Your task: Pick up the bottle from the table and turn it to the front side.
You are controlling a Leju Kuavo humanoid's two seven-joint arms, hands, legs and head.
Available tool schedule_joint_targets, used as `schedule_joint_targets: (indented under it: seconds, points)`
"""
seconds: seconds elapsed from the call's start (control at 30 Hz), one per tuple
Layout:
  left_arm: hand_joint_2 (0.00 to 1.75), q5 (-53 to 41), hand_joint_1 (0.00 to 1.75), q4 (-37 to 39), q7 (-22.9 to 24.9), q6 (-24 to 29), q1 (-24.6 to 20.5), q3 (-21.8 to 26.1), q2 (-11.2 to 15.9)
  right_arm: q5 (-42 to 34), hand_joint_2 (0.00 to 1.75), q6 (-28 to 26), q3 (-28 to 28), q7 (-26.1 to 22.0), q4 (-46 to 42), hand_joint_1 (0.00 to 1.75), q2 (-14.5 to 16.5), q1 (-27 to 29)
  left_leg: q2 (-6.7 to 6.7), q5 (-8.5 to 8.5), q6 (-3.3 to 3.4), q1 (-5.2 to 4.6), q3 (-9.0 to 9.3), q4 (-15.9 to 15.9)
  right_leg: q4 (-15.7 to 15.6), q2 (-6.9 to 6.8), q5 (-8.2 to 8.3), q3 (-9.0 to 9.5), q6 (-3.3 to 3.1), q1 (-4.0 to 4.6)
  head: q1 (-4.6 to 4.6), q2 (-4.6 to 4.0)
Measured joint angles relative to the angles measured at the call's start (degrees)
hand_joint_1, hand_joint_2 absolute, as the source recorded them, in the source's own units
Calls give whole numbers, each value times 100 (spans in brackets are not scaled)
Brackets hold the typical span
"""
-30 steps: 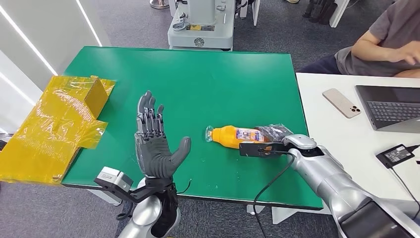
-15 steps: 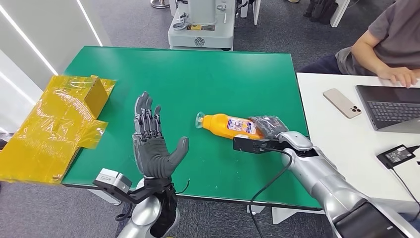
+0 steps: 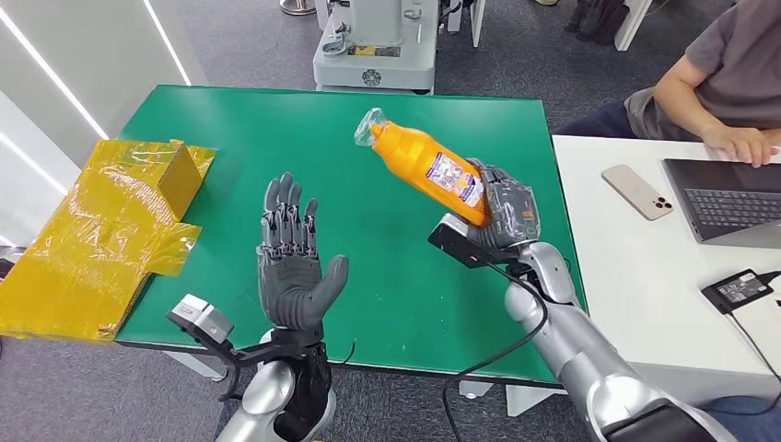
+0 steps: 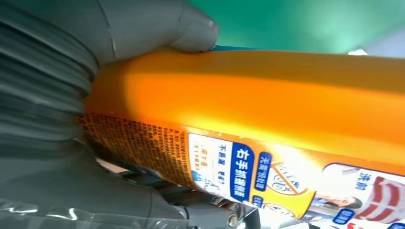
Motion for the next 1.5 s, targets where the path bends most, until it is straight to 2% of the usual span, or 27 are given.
schedule_joint_targets:
  seconds: [0.23, 0.43, 0.63, 0.83, 1.0, 1.27, 1.5]
  points:
    - [175, 205, 0, 298, 110, 45, -370, 13, 33, -92, 175, -456, -688, -516, -717, 175, 2, 739, -1, 0, 0, 0, 0, 0, 0, 0, 0, -1, 0, -1, 0, 0]
    - [175, 423, 0, 861, 185, 85, -840, 13, 60, -416, 175, -546, -889, -1211, -1298, 175, 30, 1192, 1, 0, 0, 0, 1, 0, 2, 2, 0, -1, 0, 0, -1, 0]
    - [175, 503, 0, 1237, 290, 1, -1153, -13, 57, -686, 175, -89, -849, -1622, -1792, 175, 78, 1465, 2, 0, 0, 0, 1, -1, 2, 4, 0, -2, -1, 0, -1, 0]
    - [175, 548, 0, 1502, 261, -35, -1319, -81, 60, -827, 175, 325, -676, -1760, -1983, 175, 100, 1540, 3, 0, 0, 0, 0, -1, 2, 4, 0, -2, 0, 0, -1, 0]
    - [175, 578, 0, 1616, 209, -38, -1355, -130, 77, -880, 175, 624, -542, -1811, -1982, 175, 119, 1522, 3, 0, 0, 0, 0, -1, 3, 4, 0, -2, 0, 0, -1, 0]
    - [175, 487, 0, 1641, 94, 46, -1335, -139, 149, -984, 175, 1779, -224, -1802, -1638, 175, 161, 1245, 2, 0, 0, 0, -1, -1, 4, 4, 0, -2, -1, 0, -1, 0]
    - [175, 357, 0, 1638, 103, 72, -1282, -147, 169, -967, 175, 2093, 13, -1793, -1410, 174, 266, 1089, 2, 0, -1, 0, -1, -1, 4, 3, 0, -2, 0, 0, -1, 0]
